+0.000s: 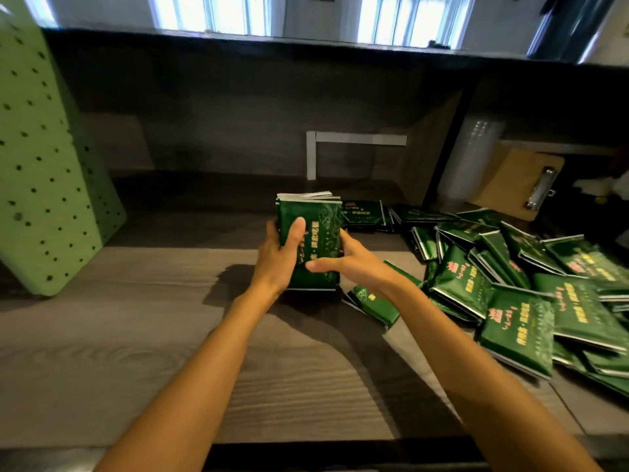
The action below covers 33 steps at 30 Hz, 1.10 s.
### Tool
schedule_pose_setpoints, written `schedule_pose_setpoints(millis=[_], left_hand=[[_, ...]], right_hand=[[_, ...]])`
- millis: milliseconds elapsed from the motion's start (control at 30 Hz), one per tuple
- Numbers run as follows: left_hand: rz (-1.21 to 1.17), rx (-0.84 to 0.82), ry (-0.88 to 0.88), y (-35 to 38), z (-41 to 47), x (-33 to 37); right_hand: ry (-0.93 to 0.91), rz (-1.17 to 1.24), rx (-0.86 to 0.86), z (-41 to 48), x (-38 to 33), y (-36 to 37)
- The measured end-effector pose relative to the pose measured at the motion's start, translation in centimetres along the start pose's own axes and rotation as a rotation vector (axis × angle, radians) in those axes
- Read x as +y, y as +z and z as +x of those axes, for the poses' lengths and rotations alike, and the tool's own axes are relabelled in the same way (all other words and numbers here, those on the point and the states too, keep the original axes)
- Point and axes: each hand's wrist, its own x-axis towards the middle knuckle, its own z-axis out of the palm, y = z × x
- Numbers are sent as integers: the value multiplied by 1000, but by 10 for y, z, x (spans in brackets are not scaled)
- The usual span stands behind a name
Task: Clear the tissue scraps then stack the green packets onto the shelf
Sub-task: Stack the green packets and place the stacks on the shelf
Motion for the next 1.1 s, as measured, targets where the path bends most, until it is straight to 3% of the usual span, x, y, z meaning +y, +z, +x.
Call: schedule_pose_setpoints(millis=[300, 500, 833, 1100], left_hand=[[126, 98, -256, -48, -9, 134], [2, 144, -436, -103, -41, 209], [-303, 356, -507, -193, -106, 198], [-449, 502, -430, -292, -119, 207]], right_hand=[[144, 283, -19, -17, -111, 5], [188, 262, -157, -41, -201, 19], [197, 145, -387, -40, -248, 113], [26, 126, -504, -21, -304, 206]])
